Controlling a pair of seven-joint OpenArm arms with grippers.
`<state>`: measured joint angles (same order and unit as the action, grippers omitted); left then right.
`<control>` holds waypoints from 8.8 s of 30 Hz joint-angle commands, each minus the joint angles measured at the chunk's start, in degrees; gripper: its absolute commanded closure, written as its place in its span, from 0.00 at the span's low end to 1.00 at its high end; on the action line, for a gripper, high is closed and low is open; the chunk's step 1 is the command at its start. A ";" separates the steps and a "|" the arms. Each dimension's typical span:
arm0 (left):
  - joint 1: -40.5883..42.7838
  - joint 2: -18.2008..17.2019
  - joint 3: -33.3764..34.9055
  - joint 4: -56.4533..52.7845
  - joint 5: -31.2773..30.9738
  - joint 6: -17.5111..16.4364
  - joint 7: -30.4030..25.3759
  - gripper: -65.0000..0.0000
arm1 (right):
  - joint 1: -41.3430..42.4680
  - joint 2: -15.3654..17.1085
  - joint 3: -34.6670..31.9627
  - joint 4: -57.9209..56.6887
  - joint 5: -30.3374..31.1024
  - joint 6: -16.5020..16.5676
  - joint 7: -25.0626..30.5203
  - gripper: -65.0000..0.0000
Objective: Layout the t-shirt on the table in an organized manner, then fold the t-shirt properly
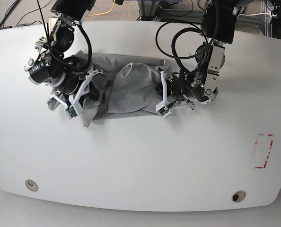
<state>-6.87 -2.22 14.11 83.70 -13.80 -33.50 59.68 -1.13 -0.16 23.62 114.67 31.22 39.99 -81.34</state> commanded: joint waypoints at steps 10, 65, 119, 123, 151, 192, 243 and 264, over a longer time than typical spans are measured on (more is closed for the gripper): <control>-0.82 2.17 0.35 -0.14 0.75 -0.31 2.25 0.85 | 2.66 -4.45 -6.43 1.06 1.17 0.01 1.56 1.00; -1.61 2.09 -0.09 2.41 0.22 -0.39 2.17 0.85 | 2.49 3.81 -10.39 0.98 1.52 0.01 3.49 0.02; 0.85 -2.05 -34.90 19.90 0.31 -0.66 2.43 0.84 | 3.98 3.99 -17.51 -1.84 1.61 0.01 4.02 0.98; 0.85 -2.05 -34.90 19.90 0.31 -0.66 2.43 0.84 | 3.02 2.14 -19.44 0.10 1.61 0.01 2.18 0.98; 2.79 -2.05 -34.55 19.64 0.66 -0.66 2.43 0.84 | -0.06 -4.63 -30.87 0.89 1.52 0.01 2.35 0.07; 3.58 -2.05 -34.72 19.73 0.57 -0.66 2.43 0.84 | -1.38 -0.32 -34.74 -7.20 1.70 0.01 2.18 0.28; 2.35 -6.44 -39.74 22.54 0.13 -0.75 2.43 0.84 | 16.82 7.94 -27.79 -31.73 11.90 0.01 10.26 0.44; 1.99 -6.88 -48.35 22.98 0.13 -0.75 2.43 0.84 | 21.92 -5.68 -31.13 -37.44 11.55 0.01 10.88 0.43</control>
<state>-3.97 -8.12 -33.85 105.49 -13.19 -34.37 63.37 18.44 -4.05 -7.51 77.06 41.41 39.66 -72.01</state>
